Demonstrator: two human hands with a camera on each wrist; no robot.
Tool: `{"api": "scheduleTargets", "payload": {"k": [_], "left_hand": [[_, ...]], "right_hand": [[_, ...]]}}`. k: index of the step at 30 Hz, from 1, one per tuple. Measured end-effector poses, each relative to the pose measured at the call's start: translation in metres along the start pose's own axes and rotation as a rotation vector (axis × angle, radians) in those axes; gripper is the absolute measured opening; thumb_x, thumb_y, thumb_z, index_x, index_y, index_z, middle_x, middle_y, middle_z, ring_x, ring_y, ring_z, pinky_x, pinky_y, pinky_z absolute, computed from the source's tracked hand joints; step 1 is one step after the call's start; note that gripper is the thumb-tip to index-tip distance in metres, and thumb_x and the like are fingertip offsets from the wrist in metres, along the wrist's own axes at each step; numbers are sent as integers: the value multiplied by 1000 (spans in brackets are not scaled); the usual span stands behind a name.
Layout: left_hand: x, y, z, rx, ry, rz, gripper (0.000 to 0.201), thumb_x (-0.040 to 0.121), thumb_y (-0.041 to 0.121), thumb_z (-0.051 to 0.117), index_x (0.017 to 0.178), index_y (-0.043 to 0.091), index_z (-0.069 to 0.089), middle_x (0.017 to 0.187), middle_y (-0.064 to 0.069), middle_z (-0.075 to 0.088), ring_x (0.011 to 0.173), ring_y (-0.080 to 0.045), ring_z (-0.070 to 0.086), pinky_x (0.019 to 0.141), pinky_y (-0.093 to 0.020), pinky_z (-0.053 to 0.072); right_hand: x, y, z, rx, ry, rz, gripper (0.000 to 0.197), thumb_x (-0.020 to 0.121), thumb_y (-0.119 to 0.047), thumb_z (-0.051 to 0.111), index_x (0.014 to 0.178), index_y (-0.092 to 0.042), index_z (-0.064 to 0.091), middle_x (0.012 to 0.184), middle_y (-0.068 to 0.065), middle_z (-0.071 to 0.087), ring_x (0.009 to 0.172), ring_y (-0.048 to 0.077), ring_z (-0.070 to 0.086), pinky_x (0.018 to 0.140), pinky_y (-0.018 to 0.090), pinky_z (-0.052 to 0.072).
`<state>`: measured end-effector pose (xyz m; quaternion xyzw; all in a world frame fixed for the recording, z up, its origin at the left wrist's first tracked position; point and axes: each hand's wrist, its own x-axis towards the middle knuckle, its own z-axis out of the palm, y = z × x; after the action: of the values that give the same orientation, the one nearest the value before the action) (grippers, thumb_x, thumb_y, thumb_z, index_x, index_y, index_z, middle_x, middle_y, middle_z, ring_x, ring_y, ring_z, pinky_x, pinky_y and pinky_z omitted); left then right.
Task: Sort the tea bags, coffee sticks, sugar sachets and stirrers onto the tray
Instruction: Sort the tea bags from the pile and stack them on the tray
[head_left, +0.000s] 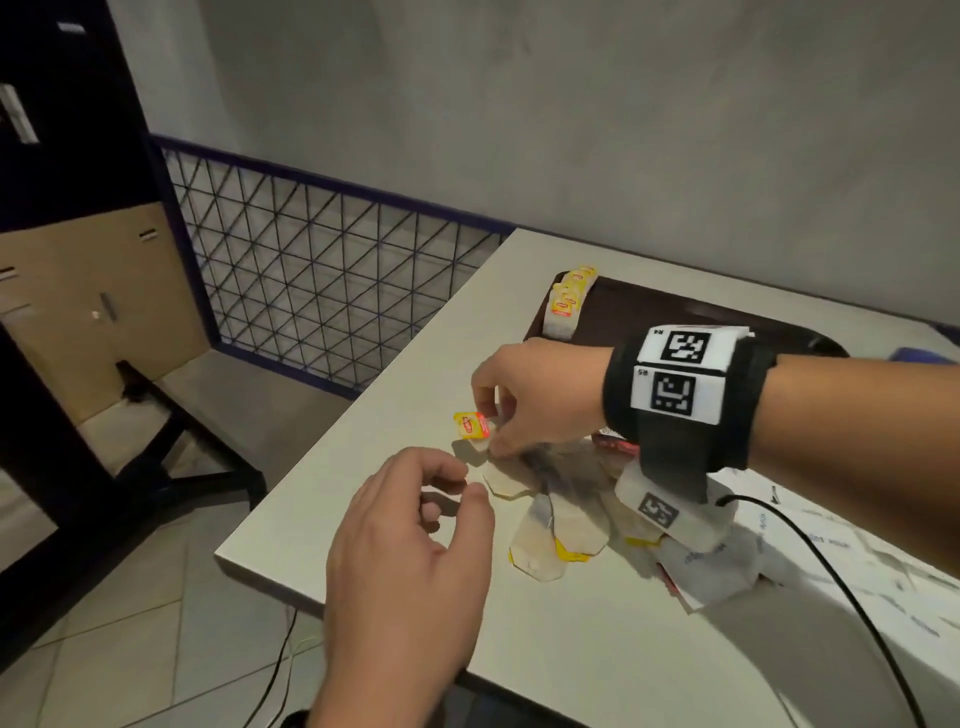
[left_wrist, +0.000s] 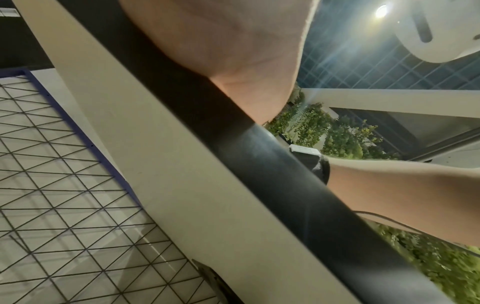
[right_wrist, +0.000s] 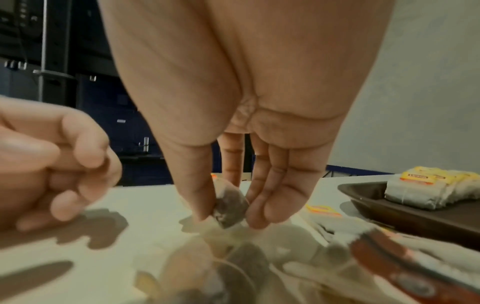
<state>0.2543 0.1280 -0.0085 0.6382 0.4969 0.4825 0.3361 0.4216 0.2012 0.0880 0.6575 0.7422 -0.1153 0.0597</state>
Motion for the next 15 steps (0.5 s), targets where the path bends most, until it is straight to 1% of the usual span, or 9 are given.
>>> {"api": "scheduleTargets", "payload": {"k": [3, 5, 7, 8, 9, 10, 12, 14, 15], "left_hand": [[2, 5, -3, -68, 31, -48, 13, 83, 47, 61, 94, 40, 59, 86, 28, 62, 74, -7, 57, 64, -26, 40], [6, 8, -4, -149, 47, -88, 17, 84, 51, 62, 92, 37, 62, 80, 23, 66, 73, -5, 61, 66, -31, 45], [11, 8, -4, -203, 11, -118, 31, 83, 65, 62, 89, 36, 69, 74, 13, 70, 72, -6, 64, 70, -39, 53], [13, 8, -5, -217, -24, -121, 38, 80, 72, 59, 88, 37, 72, 74, 10, 71, 72, -8, 65, 73, -42, 55], [14, 7, -4, -227, -60, -115, 43, 77, 75, 56, 88, 38, 73, 73, 8, 72, 71, -11, 65, 73, -44, 56], [14, 7, -5, -234, -90, -102, 43, 77, 75, 54, 87, 38, 74, 72, 6, 71, 70, -15, 64, 72, -45, 54], [15, 5, -6, -244, -116, -69, 38, 83, 67, 54, 85, 35, 75, 69, 4, 70, 65, -17, 60, 67, -44, 51], [14, 1, -7, -248, -127, -39, 36, 88, 59, 53, 84, 31, 75, 69, 7, 71, 65, -14, 63, 66, -43, 52], [13, -1, -7, -234, -134, -18, 38, 90, 59, 51, 84, 30, 75, 69, 8, 71, 65, -13, 63, 65, -41, 53]], "right_hand": [[-13, -3, -8, 135, 86, 8, 25, 83, -42, 79, 96, -26, 66, 91, -6, 67, 79, 12, 61, 68, 29, 53], [-26, -7, -12, 227, 135, 0, 25, 81, -44, 80, 92, -27, 65, 86, -7, 67, 74, 9, 61, 64, 26, 49], [-38, -13, -11, 300, 167, -20, 28, 79, -47, 81, 90, -27, 64, 83, -6, 67, 66, 5, 57, 58, 21, 45], [-43, -16, -9, 322, 180, -28, 30, 78, -48, 81, 91, -27, 64, 84, -5, 68, 63, 4, 56, 57, 19, 44], [-48, -18, -6, 329, 191, -34, 31, 78, -49, 81, 93, -28, 64, 85, -5, 68, 62, 3, 56, 56, 18, 44], [-52, -20, -2, 330, 194, -37, 32, 79, -49, 81, 96, -30, 63, 86, -5, 68, 63, 3, 57, 55, 17, 44], [-59, -23, 4, 337, 164, -35, 35, 78, -48, 81, 104, -34, 61, 88, -6, 67, 67, 4, 60, 56, 17, 46], [-64, -23, 4, 328, 110, -25, 45, 76, -51, 81, 113, -38, 59, 94, -10, 64, 76, 5, 62, 64, 22, 51], [-65, -21, 2, 324, 100, -21, 47, 76, -52, 79, 117, -40, 59, 97, -12, 61, 80, 6, 62, 68, 24, 51]]}}
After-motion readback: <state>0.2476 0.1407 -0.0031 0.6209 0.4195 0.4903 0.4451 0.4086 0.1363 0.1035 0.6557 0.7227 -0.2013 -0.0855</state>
